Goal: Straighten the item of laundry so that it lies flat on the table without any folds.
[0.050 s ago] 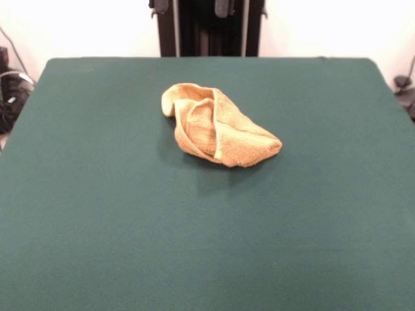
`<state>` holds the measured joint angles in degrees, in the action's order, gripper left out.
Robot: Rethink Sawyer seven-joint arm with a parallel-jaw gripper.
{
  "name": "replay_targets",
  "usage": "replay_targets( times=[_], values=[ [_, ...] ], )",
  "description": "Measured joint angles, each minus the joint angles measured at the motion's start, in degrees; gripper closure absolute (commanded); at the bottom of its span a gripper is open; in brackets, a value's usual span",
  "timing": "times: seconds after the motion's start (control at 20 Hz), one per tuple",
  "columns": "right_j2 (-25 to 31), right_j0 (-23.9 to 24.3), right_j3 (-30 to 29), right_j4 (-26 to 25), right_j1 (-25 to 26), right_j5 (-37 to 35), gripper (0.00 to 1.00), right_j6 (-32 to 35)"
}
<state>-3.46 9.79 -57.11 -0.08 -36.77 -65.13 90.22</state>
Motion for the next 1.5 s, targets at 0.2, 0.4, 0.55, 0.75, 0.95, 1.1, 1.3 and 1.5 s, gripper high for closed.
replay_targets(
  times=[0.2,0.4,0.55,0.75,0.95,1.1,1.3,1.5],
  values=[
    [0.0,0.0,0.0,0.0,0.4,0.8,0.0,0.0],
    [0.0,0.0,0.0,-0.1,0.7,1.6,0.0,0.0],
    [0.0,0.0,0.0,-0.2,0.8,2.6,0.0,0.0],
    [0.0,0.0,-0.1,-0.3,1.1,4.2,0.0,0.0],
    [0.0,0.0,-0.5,-0.5,1.6,5.7,0.0,0.0],
    [0.0,0.0,-1.1,-0.6,2.3,8.1,0.0,0.0],
    [0.0,0.1,-1.3,-0.8,3.3,10.2,0.0,0.0],
    [0.0,0.1,-1.6,-0.9,3.5,10.5,0.0,0.0]
  ],
)
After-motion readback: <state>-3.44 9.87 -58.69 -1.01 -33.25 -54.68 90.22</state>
